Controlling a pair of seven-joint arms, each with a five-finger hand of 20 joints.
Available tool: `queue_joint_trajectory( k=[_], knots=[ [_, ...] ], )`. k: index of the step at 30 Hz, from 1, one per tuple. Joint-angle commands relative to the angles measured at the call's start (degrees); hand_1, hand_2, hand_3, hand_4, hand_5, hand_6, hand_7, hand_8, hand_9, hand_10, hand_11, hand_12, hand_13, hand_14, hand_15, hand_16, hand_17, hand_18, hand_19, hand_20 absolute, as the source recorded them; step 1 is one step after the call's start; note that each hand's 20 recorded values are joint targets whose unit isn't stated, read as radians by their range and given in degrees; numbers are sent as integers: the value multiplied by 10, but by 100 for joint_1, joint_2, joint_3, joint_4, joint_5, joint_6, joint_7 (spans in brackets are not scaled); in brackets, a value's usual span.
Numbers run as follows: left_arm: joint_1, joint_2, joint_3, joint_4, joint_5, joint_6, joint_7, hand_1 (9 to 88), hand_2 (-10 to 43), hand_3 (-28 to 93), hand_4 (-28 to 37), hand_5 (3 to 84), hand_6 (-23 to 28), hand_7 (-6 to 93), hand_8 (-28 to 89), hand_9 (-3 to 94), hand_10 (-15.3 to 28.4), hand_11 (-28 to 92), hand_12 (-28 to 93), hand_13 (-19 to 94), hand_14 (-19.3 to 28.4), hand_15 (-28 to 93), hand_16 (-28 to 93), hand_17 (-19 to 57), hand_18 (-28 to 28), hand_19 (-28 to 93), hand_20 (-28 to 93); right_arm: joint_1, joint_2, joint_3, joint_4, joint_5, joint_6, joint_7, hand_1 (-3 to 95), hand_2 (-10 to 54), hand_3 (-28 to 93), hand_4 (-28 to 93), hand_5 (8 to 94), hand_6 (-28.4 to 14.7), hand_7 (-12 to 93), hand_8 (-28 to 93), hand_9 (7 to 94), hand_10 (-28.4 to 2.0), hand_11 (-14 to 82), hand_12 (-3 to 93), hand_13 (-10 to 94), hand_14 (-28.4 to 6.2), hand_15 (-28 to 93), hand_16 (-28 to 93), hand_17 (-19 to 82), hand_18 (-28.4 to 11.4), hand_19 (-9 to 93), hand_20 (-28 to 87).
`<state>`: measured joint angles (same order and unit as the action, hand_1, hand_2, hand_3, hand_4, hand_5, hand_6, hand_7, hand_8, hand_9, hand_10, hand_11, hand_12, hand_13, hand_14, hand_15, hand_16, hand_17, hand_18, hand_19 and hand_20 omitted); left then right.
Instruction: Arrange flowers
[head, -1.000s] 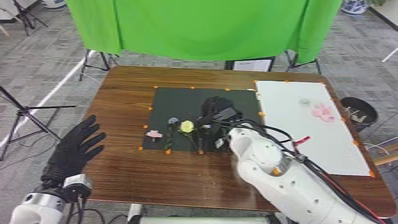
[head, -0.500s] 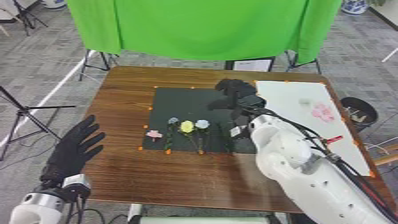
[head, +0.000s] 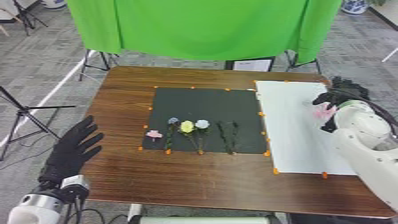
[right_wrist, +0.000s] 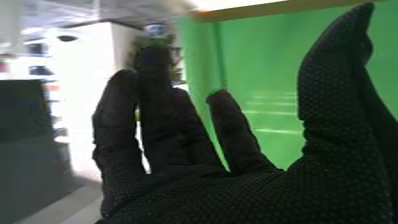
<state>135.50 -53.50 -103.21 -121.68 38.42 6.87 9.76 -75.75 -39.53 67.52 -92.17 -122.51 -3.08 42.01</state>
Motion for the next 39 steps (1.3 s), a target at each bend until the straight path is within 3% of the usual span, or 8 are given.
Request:
queue_joint_trajectory(
  k=[1,12,15,16,22,28,33,39],
  knots=[
    [83,2,-54,-22,8,-54,-29,256,-10,695,-250,236,30,172,-90,175,105,143,201,139,136,244,41,-140,213,354,105,-272,-22,241,148,327,-400,-253,223,-95,873,-283,248,-97,299,-104,340,-180,123,210,373,-110,593,163,153,-212,710,503],
    [93,10,-50,-32,11,-42,-31,256,-9,695,-251,236,30,172,-90,175,104,144,202,139,136,245,41,-140,213,354,105,-46,-122,-70,584,283,-829,-849,285,-95,890,-282,335,-85,379,-150,459,-147,176,178,481,-76,591,182,214,-193,752,498],
    [103,-11,-56,-42,19,-32,-35,256,-9,695,-250,236,30,172,-90,176,104,144,202,139,136,245,41,-140,213,354,105,-71,-113,-142,598,87,-542,-1020,389,-95,865,-282,454,-29,436,-149,624,-101,226,189,610,-45,542,283,279,-177,792,482],
    [115,-15,-60,-50,19,-23,-22,256,-9,695,-250,236,30,172,-90,176,104,144,202,139,136,244,41,-140,213,354,105,-125,-94,-125,567,57,-419,-1130,433,-95,840,-280,495,-16,471,-81,698,-78,173,270,652,-34,517,336,301,-174,805,483],
    [154,-59,-81,-76,25,12,-1,257,-10,695,-250,237,30,171,-90,176,105,145,202,140,136,245,41,-140,214,354,105,-380,-98,-98,165,-121,579,-1537,520,-95,833,-282,690,17,487,-6,897,-40,139,455,788,-34,568,354,394,-188,873,498],
    [119,-59,-48,-70,28,17,16,256,-9,696,-251,237,30,171,-90,177,104,145,202,140,136,246,40,-139,214,354,105,-141,-379,-462,-609,-3,1339,-2115,512,-95,861,-277,727,10,470,-13,920,-43,137,470,806,-35,575,359,406,-193,884,503],
    [61,-70,7,-51,28,-16,-28,257,-10,697,-250,237,30,172,-90,177,104,144,201,140,136,245,39,-139,214,354,104,311,-837,-1049,-984,50,782,-2563,512,-95,857,-274,725,11,472,-8,921,-43,135,480,804,-36,577,367,405,-192,887,507],
    [1,-43,80,-33,23,-8,-25,256,-9,697,-250,236,30,172,-90,176,103,144,202,139,136,244,40,-140,214,354,105,830,-1327,-1776,-640,-249,361,-2759,507,-95,858,-267,719,13,477,-4,919,-43,133,486,796,-36,580,374,402,-191,887,510]
  ],
)
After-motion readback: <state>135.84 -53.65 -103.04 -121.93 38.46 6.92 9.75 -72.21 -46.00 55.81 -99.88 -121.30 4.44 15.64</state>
